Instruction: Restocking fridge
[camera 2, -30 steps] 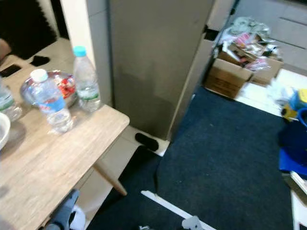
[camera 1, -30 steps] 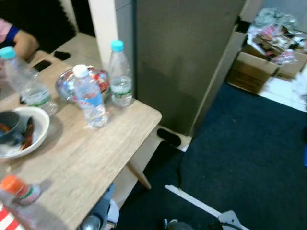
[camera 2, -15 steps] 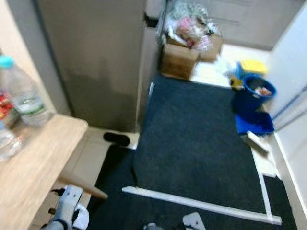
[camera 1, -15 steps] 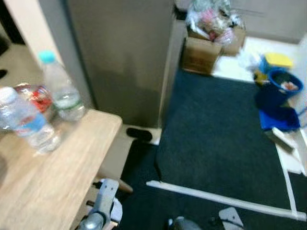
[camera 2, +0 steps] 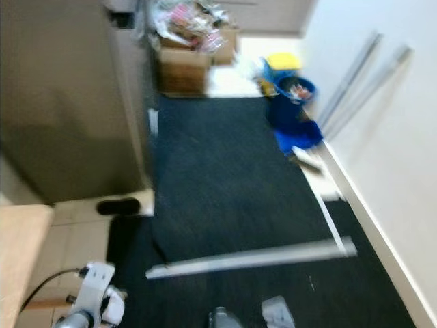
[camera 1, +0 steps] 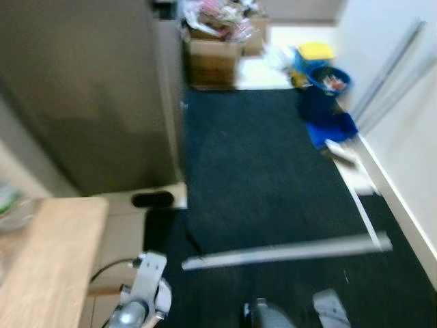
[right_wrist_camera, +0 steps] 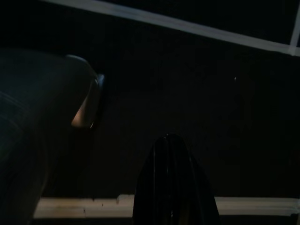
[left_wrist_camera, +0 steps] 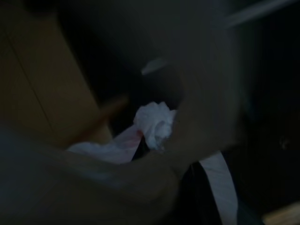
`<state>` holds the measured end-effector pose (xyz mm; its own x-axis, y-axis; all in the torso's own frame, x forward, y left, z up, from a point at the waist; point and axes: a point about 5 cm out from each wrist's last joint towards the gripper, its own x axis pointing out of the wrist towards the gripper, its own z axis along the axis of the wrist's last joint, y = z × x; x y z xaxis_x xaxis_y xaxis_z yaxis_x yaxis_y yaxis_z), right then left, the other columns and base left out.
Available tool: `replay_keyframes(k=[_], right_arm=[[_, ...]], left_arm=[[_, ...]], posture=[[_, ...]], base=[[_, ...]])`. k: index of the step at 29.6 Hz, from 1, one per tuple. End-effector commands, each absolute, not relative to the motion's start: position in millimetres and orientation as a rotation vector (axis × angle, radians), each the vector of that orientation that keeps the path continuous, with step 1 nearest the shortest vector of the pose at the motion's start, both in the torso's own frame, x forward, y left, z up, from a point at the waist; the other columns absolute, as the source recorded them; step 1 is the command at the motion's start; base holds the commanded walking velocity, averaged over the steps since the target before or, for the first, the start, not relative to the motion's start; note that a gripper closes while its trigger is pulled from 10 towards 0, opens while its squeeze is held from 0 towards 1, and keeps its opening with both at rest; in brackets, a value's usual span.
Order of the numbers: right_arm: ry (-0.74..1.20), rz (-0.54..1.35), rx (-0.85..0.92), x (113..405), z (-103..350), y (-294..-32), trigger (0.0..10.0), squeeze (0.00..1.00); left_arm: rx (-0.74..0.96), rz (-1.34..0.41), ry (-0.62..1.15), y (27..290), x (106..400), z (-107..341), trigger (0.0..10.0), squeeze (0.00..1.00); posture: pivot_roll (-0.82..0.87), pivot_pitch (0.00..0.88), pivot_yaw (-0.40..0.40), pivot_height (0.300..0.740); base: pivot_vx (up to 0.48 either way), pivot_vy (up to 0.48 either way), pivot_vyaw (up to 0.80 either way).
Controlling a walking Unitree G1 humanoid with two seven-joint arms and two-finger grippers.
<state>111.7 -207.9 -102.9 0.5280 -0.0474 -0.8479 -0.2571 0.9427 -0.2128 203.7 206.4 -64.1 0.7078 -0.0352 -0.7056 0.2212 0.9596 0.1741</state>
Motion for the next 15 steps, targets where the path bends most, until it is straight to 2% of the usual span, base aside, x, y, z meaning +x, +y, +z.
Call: replay_keyframes(k=[1, 2, 15], right_arm=[[1.029, 0.139, -0.319, 106.0, -105.3, -203.9, 10.0, 0.00], [1.029, 0.139, -0.319, 106.0, -105.3, -203.9, 10.0, 0.00], [0.990, 0.153, -0.308, 113.1, -102.6, -202.1, 10.0, 0.00]], left_arm=[[0.260, -0.138, 0.823, 211.1, 190.2, -71.1, 10.0, 0.00], [0.260, -0.138, 0.823, 211.1, 190.2, -71.1, 10.0, 0.00], [0.252, -0.146, 0.815, 210.0, 191.0, -70.6, 10.0, 0.00]], posture=[[-0.06, 0.140, -0.023, 0.740], [-0.06, 0.140, -0.023, 0.740], [-0.06, 0.133, -0.024, 0.740]], base=[[0.000, 0.000, -0.79], [0.000, 0.000, -0.79], [0.000, 0.000, 0.00]])
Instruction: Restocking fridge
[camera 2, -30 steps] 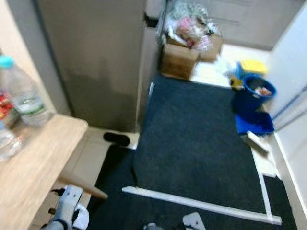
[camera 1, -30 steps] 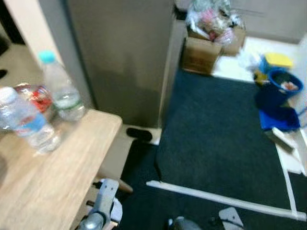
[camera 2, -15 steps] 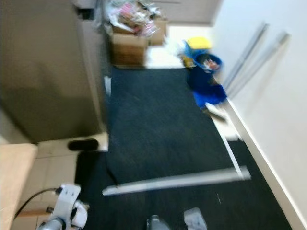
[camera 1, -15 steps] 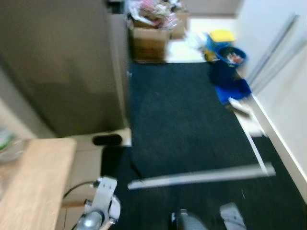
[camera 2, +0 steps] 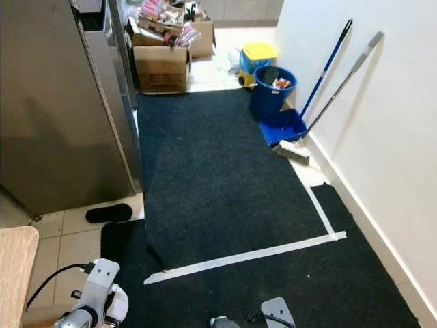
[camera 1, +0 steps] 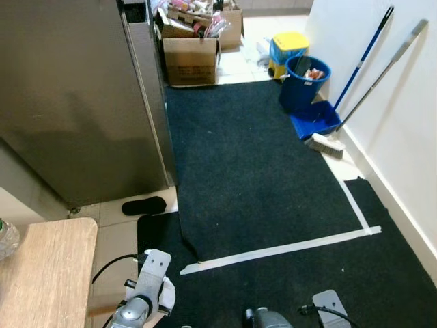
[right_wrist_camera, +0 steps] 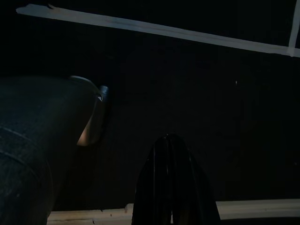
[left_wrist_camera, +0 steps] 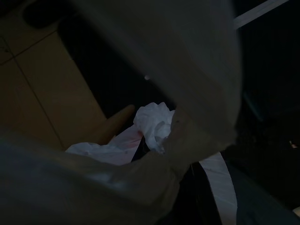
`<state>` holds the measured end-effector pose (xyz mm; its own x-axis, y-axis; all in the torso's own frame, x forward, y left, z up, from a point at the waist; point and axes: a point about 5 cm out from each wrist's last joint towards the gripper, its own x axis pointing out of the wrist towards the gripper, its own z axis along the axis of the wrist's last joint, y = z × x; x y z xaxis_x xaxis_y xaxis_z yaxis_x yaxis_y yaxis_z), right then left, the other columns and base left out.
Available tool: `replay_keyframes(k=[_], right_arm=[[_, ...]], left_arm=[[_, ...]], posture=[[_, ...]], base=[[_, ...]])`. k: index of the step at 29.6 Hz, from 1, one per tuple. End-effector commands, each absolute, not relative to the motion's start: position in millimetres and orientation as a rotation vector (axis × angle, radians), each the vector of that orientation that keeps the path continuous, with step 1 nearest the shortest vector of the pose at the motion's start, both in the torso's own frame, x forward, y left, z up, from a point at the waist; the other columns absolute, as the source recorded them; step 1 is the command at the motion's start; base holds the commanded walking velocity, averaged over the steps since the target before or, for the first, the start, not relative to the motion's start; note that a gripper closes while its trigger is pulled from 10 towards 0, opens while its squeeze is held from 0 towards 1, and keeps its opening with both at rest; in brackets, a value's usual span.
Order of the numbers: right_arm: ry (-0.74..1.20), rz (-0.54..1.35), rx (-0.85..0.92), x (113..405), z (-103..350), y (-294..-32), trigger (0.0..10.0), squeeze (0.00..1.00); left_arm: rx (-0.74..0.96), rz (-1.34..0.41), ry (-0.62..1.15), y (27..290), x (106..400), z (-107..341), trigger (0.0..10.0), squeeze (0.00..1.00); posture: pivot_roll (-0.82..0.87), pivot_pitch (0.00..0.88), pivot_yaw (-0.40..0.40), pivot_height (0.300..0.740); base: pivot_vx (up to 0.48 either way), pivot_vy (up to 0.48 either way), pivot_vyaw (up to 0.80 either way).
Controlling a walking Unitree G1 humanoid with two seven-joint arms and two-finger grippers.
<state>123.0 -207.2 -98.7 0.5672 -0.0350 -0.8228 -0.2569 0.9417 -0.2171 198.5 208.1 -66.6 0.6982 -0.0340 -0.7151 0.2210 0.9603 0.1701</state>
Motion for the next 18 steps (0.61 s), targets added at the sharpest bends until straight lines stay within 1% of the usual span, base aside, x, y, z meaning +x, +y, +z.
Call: replay_keyframes(k=[1, 9, 18], right_arm=[[0.988, 0.154, -0.306, 113.6, -102.4, -202.0, 10.0, 0.00], [0.976, 0.154, -0.299, 114.5, -101.6, -202.1, 10.0, 0.00], [0.972, 0.154, -0.297, 115.7, -101.3, -201.5, 10.0, 0.00]], left_arm=[[0.243, -0.154, 0.809, 208.5, 191.9, -70.2, 10.0, 0.00], [0.219, -0.163, 0.786, 204.3, 197.3, -67.6, 10.0, 0.00], [0.235, -0.173, 0.781, 202.2, 199.8, -66.7, 10.0, 0.00]], posture=[[-0.06, 0.132, -0.024, 0.740], [-0.06, 0.130, -0.026, 0.740], [-0.06, 0.132, -0.025, 0.740]], base=[[0.000, 0.000, 0.00], [0.000, 0.000, 0.00], [0.000, 0.000, 0.00]])
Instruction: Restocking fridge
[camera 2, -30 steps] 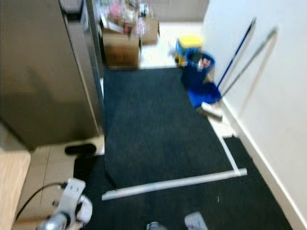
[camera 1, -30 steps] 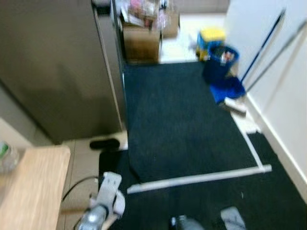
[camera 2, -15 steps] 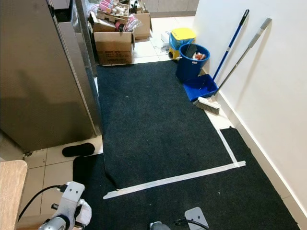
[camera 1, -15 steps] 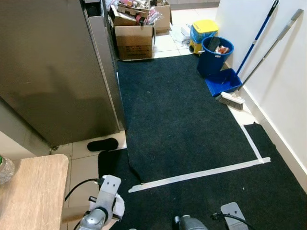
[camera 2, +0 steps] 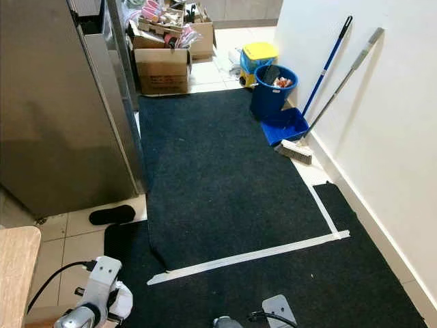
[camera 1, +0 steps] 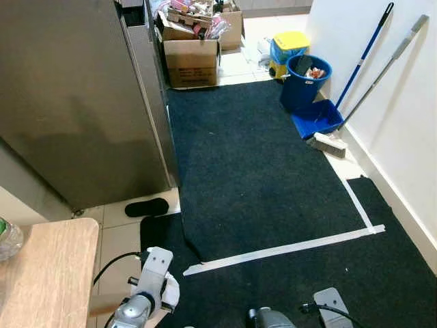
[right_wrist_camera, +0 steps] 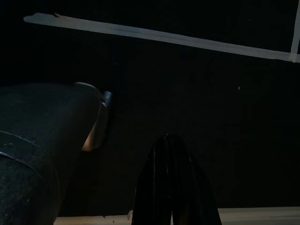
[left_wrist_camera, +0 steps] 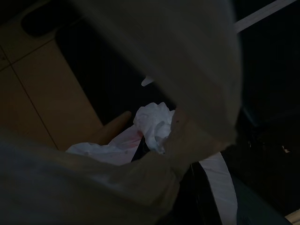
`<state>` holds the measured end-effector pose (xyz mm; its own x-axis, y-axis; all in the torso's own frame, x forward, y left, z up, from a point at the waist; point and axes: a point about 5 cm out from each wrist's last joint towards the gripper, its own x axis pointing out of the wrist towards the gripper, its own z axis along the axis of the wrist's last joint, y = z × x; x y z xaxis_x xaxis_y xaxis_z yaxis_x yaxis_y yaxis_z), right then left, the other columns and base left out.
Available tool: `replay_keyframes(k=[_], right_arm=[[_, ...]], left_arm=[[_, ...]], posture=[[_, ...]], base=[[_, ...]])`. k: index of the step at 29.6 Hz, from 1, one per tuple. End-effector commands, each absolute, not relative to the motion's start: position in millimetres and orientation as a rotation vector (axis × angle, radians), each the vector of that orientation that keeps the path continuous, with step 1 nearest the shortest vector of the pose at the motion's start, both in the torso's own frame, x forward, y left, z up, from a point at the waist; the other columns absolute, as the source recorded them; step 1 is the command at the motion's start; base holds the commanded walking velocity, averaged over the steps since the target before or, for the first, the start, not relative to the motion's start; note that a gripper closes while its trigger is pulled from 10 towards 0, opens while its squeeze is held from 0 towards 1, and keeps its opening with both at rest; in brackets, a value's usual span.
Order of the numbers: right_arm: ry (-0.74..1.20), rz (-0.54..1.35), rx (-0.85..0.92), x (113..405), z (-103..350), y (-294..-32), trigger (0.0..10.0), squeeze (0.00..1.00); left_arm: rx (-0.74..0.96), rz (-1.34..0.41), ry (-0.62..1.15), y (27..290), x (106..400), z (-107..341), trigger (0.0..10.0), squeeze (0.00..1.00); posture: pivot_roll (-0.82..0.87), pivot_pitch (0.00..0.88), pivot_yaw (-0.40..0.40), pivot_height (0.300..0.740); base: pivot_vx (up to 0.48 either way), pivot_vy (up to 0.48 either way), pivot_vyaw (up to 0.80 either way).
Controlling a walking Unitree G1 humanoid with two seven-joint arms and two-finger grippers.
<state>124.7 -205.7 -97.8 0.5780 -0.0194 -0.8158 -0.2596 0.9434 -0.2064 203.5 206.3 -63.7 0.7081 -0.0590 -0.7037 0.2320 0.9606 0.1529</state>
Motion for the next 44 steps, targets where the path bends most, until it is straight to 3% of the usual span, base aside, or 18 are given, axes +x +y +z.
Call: replay_keyframes(k=[1, 8, 32, 44], right_arm=[[0.971, 0.155, -0.297, 115.7, -101.3, -201.0, 10.0, 0.00], [0.974, 0.156, -0.297, 114.4, -101.6, -201.0, 10.0, 0.00], [0.976, 0.153, -0.292, 112.9, -102.1, -200.0, 10.0, 0.00], [0.978, 0.151, -0.291, 112.6, -102.3, -199.8, 10.0, 0.00]], left_arm=[[0.239, -0.175, 0.780, 201.7, 200.5, -66.5, 10.0, 0.00], [0.242, -0.176, 0.782, 201.4, 200.8, -66.5, 10.0, 0.00], [0.246, -0.161, 0.798, 202.7, 199.8, -67.6, 10.0, 0.00], [0.231, -0.146, 0.800, 203.1, 200.1, -67.6, 10.0, 0.00]], posture=[[-0.06, 0.133, -0.026, 0.740], [-0.06, 0.136, -0.025, 0.740], [-0.07, 0.142, -0.025, 0.740], [-0.07, 0.142, -0.024, 0.740]], base=[[0.000, 0.000, 0.00], [0.000, -0.041, 0.00], [0.000, -0.358, 0.00], [0.187, -0.178, 0.00]])
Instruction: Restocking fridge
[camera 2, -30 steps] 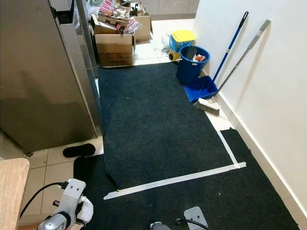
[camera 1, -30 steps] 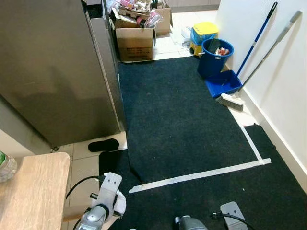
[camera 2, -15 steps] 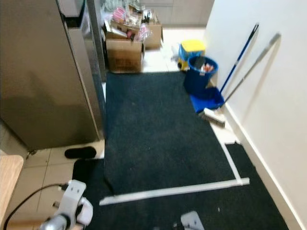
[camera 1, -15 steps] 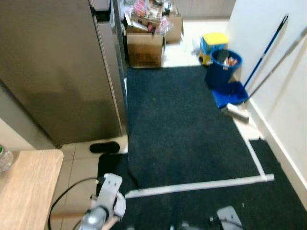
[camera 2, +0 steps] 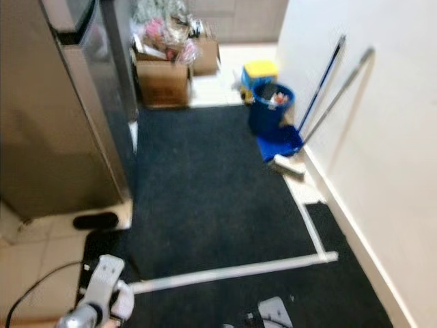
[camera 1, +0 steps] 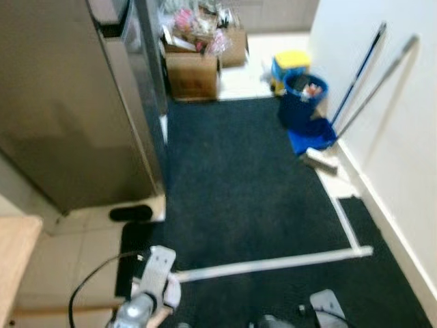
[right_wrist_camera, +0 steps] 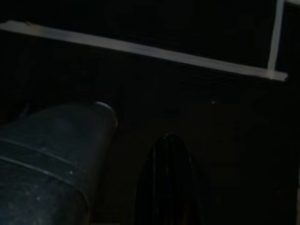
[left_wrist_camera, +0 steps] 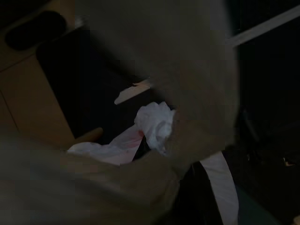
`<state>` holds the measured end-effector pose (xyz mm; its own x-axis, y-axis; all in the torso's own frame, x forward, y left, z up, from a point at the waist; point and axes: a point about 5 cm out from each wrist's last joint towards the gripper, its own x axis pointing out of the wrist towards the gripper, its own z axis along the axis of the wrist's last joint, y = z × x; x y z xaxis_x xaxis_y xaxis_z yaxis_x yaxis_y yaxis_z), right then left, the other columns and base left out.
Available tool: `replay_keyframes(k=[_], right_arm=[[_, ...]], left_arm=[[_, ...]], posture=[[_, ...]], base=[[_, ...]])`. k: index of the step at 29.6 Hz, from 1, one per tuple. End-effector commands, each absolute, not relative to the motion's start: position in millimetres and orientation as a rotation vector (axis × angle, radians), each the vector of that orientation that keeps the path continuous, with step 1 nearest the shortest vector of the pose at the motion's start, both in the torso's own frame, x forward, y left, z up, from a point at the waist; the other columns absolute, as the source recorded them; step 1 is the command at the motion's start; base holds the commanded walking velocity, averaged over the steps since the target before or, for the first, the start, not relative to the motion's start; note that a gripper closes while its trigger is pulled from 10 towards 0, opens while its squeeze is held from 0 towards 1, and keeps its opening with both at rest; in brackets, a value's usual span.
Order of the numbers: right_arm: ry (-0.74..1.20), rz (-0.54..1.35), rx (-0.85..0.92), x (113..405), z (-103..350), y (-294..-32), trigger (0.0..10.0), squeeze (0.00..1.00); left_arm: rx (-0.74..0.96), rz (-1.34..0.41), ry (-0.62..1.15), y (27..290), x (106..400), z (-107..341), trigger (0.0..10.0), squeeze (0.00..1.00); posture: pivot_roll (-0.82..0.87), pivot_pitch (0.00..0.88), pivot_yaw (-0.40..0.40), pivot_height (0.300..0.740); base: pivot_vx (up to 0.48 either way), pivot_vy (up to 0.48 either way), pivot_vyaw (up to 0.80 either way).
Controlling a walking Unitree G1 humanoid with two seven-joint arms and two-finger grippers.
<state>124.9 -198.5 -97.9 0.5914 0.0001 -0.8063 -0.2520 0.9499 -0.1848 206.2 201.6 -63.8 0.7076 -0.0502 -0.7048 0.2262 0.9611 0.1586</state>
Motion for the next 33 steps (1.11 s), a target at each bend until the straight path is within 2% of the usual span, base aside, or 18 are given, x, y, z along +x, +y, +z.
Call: replay_keyframes(k=[1, 13, 33], right_arm=[[0.978, 0.150, -0.290, 112.6, -102.3, -199.8, 10.0, 0.00], [0.980, 0.150, -0.290, 112.0, -102.5, -199.8, 10.0, 0.00], [0.981, 0.150, -0.296, 112.8, -102.2, -201.2, 10.0, 0.00]], left_arm=[[0.224, -0.142, 0.801, 203.2, 200.1, -67.7, 10.0, 0.00], [0.236, -0.160, 0.797, 203.3, 201.3, -66.8, 10.0, 0.00], [0.246, -0.171, 0.783, 201.8, 202.1, -66.1, 10.0, 0.00]], posture=[[-0.07, 0.143, -0.024, 0.740], [-0.07, 0.143, -0.024, 0.740], [-0.07, 0.137, -0.025, 0.740]], base=[[0.000, 0.000, 0.00], [0.000, 0.000, 0.00], [0.436, 0.000, 0.00]])
